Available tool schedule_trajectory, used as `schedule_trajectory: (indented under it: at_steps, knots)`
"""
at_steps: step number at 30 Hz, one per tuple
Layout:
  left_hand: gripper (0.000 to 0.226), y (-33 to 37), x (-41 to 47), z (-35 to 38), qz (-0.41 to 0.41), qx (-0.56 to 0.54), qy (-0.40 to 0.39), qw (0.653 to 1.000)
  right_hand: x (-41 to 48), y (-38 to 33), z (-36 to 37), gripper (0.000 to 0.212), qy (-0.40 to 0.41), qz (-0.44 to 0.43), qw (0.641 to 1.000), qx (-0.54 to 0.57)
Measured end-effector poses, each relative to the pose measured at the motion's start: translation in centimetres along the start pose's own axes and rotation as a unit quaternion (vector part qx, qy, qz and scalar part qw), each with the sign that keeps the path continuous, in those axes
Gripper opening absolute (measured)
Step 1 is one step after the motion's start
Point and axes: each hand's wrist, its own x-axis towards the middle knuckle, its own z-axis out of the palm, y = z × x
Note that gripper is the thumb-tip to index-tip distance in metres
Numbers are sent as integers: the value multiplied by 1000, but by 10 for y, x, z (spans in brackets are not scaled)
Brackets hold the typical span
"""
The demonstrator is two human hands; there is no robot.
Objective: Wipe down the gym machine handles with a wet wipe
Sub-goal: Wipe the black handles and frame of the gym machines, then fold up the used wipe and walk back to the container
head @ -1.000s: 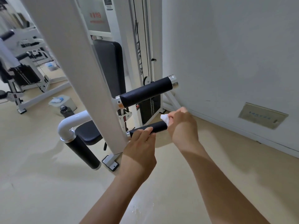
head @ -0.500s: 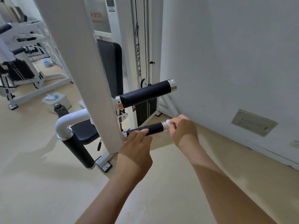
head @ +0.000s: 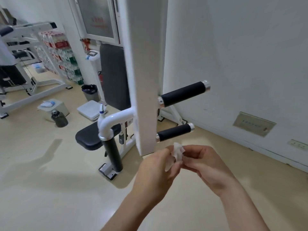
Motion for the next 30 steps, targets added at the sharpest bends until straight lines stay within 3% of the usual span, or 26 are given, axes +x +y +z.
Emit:
schedule_trajectory:
  at_steps: [4, 8, 11, 15, 22, 25, 28, 30]
  knots:
    - [29, -24, -54, -61, -60, -183, 5, 981, -19, -21, 63, 15, -46, -27, 998, -17]
    - [15, -55, -100, -130, -129, -386, 31, 913, -24, -33, 149, 19, -103, -53, 993, 10]
    - [19, -88, -128, -172, -167, -449, 74, 875, -17, -31, 217, 36, -150, -40, 988, 12]
    - [20, -132, -156, -221, -206, -440, 129, 864, 5, -26, 298, 23, -173, -56, 982, -44]
    - [21, -220, -159, -289, -242, -481, 236, 809, 75, -12, 403, 8, -88, 40, 991, 94]
    - [27, -263, -145, -316, -236, -493, 256, 797, 118, -5, 440, 12, -75, 28, 996, 47]
    - [28, -309, -121, -343, -233, -449, 263, 821, 168, 2, 475, 19, -121, -4, 990, -73]
    - [33, -343, -102, -361, -225, -366, 252, 867, 208, 2, 500, 24, -169, 3, 977, -128]
